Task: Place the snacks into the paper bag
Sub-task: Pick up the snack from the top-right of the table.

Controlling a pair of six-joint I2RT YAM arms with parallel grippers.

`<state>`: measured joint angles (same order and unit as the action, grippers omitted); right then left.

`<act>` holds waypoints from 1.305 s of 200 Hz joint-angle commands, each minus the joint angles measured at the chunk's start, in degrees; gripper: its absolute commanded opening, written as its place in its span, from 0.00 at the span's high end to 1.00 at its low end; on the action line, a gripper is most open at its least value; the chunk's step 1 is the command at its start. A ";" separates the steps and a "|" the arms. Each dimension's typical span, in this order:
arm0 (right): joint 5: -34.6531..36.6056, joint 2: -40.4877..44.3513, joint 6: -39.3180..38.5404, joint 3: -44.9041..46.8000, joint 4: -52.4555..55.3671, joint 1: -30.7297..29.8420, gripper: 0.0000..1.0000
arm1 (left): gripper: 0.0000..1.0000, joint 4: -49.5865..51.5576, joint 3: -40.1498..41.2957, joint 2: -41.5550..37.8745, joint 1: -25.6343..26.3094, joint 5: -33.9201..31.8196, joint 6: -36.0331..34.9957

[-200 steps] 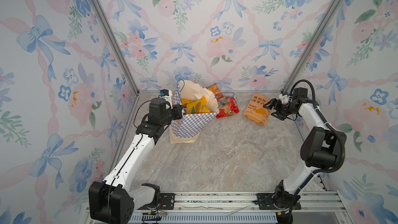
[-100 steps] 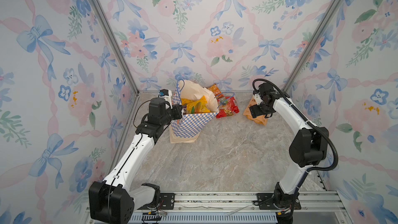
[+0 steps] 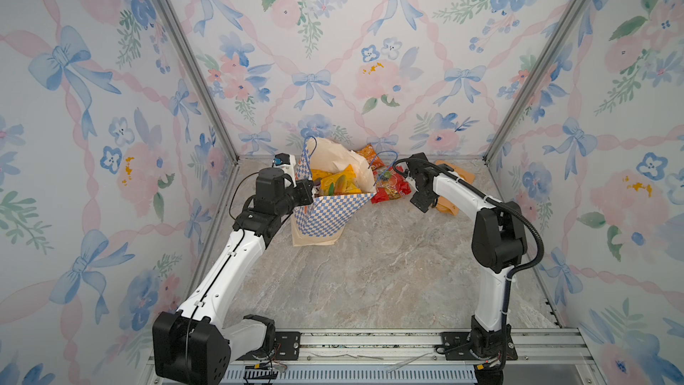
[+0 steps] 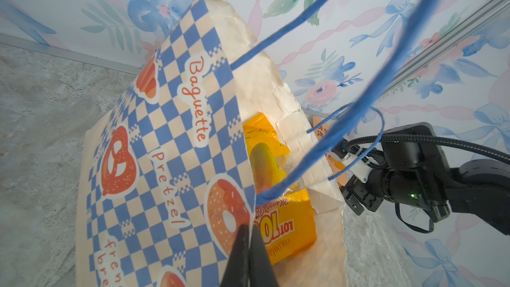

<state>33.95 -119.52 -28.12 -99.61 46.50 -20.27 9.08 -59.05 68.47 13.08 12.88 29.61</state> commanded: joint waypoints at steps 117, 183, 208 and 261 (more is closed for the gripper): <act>9.05 -13.43 12.42 -13.47 5.08 -3.09 0.03 | 1.00 -0.18 0.30 -0.90 -1.12 1.62 -1.63; 12.83 -15.78 14.57 -14.02 4.57 -3.03 0.03 | 1.00 -0.11 0.96 -2.03 -2.27 2.07 -1.66; 14.67 -16.50 15.16 -14.63 4.14 -3.29 0.03 | 1.00 -0.16 1.08 -2.02 -2.42 2.19 -1.57; 18.05 -19.66 16.10 -16.44 4.72 -3.76 0.03 | 1.00 0.01 1.13 -2.35 -2.58 2.26 -1.60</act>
<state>49.34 -136.77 -13.67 -114.45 49.93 -23.38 9.26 -58.59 67.75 11.20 14.20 29.15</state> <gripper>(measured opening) 0.967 0.050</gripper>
